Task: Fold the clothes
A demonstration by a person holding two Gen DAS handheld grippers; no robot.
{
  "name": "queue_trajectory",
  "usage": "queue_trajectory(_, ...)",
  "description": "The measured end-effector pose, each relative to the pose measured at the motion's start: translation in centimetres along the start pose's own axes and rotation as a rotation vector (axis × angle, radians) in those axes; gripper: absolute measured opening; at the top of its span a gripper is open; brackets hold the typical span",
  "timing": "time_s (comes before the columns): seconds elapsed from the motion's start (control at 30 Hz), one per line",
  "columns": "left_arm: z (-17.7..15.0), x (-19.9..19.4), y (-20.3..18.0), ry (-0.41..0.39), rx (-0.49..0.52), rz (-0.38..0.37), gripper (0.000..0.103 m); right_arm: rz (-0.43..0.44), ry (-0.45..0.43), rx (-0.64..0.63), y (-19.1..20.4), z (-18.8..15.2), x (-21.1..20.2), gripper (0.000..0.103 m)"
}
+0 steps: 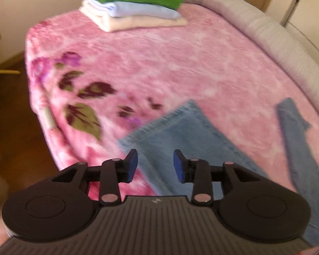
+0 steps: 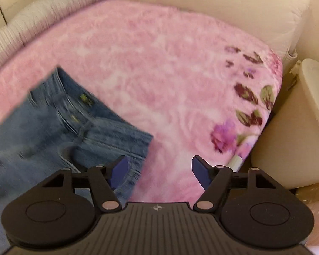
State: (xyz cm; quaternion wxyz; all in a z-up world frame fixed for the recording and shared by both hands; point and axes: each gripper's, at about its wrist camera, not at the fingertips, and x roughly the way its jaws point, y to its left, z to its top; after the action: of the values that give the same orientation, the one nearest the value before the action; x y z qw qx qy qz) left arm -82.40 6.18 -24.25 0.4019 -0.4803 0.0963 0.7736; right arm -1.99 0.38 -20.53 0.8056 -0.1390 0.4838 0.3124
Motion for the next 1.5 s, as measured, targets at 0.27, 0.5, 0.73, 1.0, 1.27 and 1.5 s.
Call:
queue_trajectory(0.27,-0.2,2.8,-5.2,0.177,0.0,-0.215,0.032,0.25,0.11,-0.043,7.2,-0.2,0.3,0.068)
queue_trajectory(0.5,2.4,9.3,-11.1,0.322,0.141,-0.391,0.032,0.521,0.199,-0.086,19.7,-4.2,0.0,0.041)
queue_trajectory(0.73,6.9,15.5,-14.4,0.429,0.211,-0.493,0.032,0.693,0.32,0.0,31.8,-11.8,0.3,0.042)
queue_trajectory(1.0,10.3,20.2,-18.2,0.482,0.201,-0.583,0.038,0.537,0.438,0.134,38.4,-16.0,4.1,0.046)
queue_trajectory(1.27,13.4,25.4,-27.1,0.488,0.184,-0.684,0.048,0.415,0.382,0.23,36.8,-14.4,6.4,0.051)
queue_trajectory(1.5,12.9,30.7,-33.2,0.594,0.029,-0.685,0.053,0.413,0.384,0.225,37.9,-14.0,7.6,0.067)
